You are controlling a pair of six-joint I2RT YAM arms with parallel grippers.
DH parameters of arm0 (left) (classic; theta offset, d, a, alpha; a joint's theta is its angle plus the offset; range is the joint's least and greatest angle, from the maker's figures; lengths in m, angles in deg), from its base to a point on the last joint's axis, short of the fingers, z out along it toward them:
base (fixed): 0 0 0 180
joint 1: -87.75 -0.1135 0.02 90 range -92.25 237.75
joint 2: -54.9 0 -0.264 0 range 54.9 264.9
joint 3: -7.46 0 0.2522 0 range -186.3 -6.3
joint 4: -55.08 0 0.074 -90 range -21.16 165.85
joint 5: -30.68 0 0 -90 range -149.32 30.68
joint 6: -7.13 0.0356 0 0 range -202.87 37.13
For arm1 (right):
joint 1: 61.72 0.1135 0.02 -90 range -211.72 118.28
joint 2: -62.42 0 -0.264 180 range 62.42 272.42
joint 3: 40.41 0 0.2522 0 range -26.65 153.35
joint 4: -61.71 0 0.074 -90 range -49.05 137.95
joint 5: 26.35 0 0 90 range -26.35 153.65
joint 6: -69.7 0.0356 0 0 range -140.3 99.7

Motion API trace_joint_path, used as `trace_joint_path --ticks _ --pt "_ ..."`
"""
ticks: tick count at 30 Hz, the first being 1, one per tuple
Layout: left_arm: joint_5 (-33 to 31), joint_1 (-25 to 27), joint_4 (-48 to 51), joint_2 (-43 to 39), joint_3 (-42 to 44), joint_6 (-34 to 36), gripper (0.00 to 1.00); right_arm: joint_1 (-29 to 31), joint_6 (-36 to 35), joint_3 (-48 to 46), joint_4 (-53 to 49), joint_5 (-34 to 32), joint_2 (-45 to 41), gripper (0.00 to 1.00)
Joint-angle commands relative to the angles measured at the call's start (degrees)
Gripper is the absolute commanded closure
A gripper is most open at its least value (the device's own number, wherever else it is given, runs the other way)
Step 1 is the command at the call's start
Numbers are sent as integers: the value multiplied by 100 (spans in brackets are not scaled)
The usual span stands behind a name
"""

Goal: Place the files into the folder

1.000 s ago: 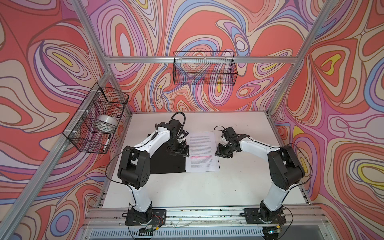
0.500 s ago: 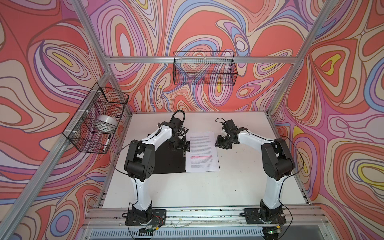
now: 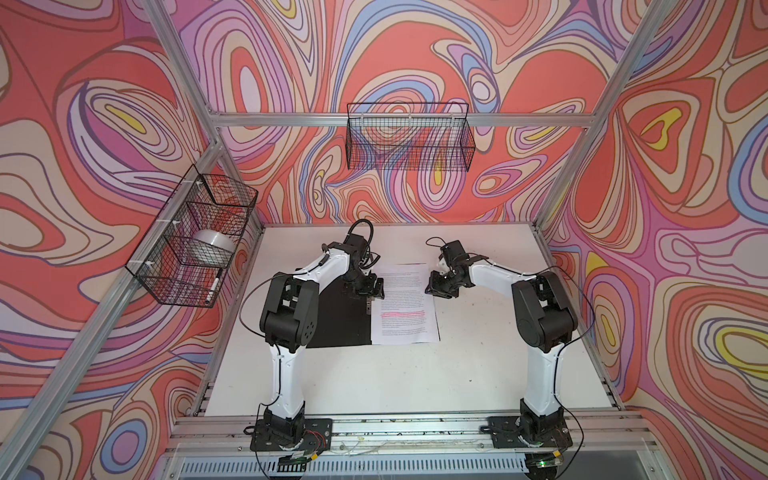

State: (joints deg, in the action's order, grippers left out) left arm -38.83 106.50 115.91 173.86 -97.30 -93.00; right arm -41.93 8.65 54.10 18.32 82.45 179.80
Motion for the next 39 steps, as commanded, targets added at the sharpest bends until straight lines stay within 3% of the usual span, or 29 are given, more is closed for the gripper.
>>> trace_joint_path --ticks 1,14,23,39 --pt "76 -4 -6 99 -141 -33 10 -6 -160 186 -45 61 131 69" --pt "635 -3 56 434 -351 -84 11 -2 -311 432 -198 287 347 70" --pt "472 -8 127 223 -345 11 10 -19 -240 433 -189 -412 -119 67" --pt "522 -3 220 358 -407 -15 10 -246 -250 1313 -188 -380 716 66"
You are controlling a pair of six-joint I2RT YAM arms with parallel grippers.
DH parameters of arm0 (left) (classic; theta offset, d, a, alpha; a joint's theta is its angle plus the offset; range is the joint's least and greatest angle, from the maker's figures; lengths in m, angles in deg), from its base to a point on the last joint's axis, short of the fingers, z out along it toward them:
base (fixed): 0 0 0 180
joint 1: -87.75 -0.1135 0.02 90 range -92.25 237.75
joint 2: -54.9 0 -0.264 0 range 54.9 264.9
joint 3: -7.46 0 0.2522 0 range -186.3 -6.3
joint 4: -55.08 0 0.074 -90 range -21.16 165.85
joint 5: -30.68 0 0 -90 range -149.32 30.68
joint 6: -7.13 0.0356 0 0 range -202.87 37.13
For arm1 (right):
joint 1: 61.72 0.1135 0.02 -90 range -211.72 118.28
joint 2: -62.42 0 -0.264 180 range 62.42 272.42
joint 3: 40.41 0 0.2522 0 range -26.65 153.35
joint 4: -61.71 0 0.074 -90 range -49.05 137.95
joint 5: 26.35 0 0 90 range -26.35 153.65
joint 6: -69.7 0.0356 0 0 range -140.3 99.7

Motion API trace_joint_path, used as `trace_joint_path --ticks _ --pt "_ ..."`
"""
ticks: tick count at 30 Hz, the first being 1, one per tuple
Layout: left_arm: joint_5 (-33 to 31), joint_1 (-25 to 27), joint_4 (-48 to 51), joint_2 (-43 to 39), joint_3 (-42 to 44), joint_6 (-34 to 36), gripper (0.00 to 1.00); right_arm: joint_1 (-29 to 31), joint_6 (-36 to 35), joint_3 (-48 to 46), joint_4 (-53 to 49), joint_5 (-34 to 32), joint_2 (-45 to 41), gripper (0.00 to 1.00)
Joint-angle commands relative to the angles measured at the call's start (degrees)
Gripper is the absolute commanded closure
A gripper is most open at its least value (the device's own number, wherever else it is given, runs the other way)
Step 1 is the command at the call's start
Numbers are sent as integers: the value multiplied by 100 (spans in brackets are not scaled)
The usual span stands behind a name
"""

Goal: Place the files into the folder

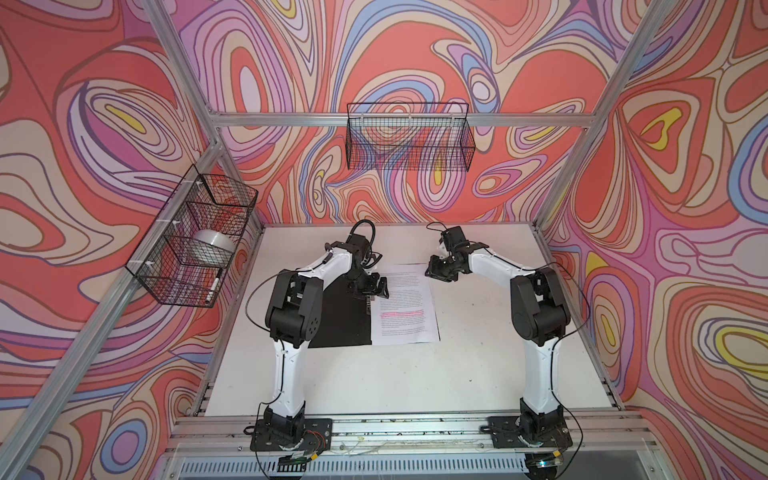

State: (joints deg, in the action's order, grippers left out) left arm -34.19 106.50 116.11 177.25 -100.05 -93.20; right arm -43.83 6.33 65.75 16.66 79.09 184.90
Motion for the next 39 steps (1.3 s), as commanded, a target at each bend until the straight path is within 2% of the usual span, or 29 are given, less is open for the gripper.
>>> trace_joint_path --ticks 1,9,12,21,32,39 --pt "78 -4 212 33 -155 4 10 -66 -24 187 -18 -26 243 65" --pt "299 -5 217 166 -248 -38 10 -167 -105 409 -33 46 548 65" --pt "343 -3 187 201 -240 -65 5 -189 -149 494 -33 147 634 65" --pt "493 -3 206 355 -341 -100 5 -189 -283 742 -224 490 873 65" --pt "572 -9 213 422 -375 -101 3 -189 -414 718 -224 810 745 66" --pt "376 -2 250 363 -380 -85 2 -189 -484 676 -257 662 623 66"
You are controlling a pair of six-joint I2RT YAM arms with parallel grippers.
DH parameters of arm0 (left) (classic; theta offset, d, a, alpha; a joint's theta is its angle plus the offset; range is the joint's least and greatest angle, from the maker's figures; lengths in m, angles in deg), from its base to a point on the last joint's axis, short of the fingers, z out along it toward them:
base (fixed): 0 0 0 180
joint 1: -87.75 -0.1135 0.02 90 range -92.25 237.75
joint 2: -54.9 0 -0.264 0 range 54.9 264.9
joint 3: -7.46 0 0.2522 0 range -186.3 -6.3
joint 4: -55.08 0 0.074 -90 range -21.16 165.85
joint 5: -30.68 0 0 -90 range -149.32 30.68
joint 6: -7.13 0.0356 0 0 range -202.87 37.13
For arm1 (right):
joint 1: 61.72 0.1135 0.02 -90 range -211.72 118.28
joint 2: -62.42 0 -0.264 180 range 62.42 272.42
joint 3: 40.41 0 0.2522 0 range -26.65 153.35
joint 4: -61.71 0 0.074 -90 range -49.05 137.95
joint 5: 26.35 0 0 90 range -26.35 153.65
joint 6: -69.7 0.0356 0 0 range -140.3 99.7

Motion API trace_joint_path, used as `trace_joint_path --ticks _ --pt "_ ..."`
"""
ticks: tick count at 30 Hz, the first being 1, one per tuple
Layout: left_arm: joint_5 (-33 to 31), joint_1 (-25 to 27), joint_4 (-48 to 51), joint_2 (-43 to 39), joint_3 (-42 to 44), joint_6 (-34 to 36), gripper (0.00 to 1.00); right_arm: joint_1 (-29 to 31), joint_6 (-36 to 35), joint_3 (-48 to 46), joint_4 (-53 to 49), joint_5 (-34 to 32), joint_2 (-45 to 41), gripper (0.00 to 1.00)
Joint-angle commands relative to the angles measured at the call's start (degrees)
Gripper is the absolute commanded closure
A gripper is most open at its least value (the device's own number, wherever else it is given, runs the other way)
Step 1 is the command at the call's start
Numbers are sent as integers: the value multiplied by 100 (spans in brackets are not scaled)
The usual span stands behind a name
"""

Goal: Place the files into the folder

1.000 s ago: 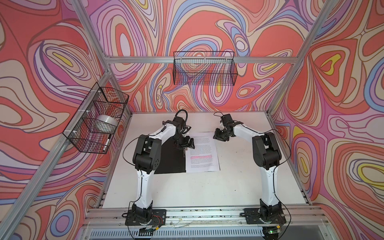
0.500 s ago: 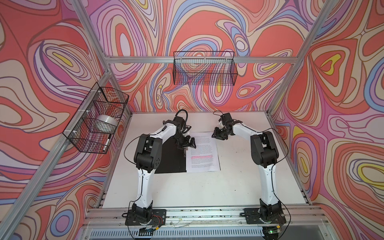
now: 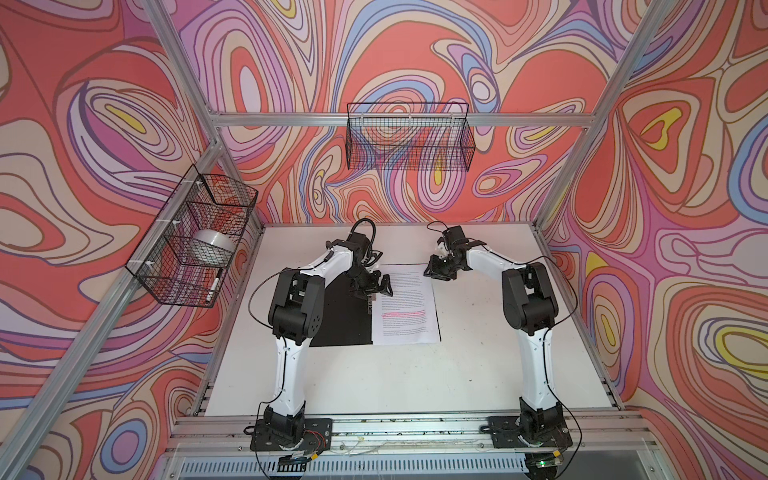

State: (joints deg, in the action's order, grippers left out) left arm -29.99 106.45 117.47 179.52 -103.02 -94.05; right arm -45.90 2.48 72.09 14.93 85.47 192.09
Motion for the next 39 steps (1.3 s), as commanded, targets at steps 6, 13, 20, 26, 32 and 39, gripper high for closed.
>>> trace_joint_path --ticks 6,13,20,26,32,39 --pt "-213 -7 555 -162 -186 16 1 18 -97 121 -125 -27 -103 66" --pt "-552 -43 552 -397 -15 -86 1 18 -27 68 -27 -55 -142 66" --pt "-224 -53 458 -193 22 -165 1 18 -39 15 -8 -5 -190 66" --pt "-194 -51 455 -80 -22 -156 1 18 -99 71 -65 41 -126 66" --pt "-78 -51 455 -34 -72 -148 1 18 -159 239 -152 60 -23 66" --pt "-86 -51 451 -34 -70 -123 1 18 -219 439 -225 -167 -58 66"
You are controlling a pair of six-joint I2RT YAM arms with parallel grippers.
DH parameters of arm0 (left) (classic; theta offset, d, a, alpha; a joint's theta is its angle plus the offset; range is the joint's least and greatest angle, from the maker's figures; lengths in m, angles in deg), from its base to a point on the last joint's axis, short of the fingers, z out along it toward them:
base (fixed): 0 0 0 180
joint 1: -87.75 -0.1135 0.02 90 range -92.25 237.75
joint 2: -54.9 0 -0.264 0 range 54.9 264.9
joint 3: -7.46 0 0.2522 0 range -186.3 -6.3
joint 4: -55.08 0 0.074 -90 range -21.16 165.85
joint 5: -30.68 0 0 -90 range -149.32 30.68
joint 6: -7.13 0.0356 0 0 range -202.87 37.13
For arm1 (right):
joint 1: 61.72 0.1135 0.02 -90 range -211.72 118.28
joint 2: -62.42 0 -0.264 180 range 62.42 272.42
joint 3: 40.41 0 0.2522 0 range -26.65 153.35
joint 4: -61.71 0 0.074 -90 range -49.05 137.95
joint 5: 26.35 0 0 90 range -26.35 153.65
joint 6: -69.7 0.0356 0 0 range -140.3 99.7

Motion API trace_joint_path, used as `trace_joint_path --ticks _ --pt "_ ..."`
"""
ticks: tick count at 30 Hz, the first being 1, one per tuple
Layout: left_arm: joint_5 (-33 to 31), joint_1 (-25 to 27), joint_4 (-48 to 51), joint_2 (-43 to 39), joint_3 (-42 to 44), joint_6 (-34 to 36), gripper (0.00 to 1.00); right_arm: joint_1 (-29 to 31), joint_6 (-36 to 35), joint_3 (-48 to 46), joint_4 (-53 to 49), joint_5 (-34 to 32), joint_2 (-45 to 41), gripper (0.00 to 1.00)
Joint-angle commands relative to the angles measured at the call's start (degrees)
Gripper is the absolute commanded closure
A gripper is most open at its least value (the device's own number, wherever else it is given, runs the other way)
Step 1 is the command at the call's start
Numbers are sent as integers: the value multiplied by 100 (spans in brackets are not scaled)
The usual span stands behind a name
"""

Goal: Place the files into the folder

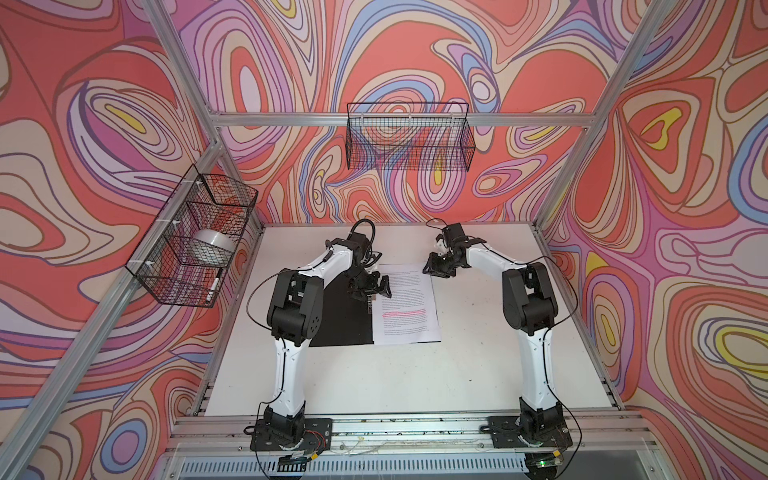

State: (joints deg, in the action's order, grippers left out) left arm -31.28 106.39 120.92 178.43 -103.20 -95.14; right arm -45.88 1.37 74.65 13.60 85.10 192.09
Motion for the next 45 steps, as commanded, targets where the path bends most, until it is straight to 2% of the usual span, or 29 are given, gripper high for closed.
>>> trace_joint_path --ticks 1,31,45 --pt "53 -44 114 83 -57 -8 1 16 -124 233 -132 -141 -27 66" --pt "115 -53 172 154 -145 50 2 16 -117 82 -164 -97 270 66" --pt "153 -59 171 189 -166 49 2 25 -67 -78 -64 250 341 66"
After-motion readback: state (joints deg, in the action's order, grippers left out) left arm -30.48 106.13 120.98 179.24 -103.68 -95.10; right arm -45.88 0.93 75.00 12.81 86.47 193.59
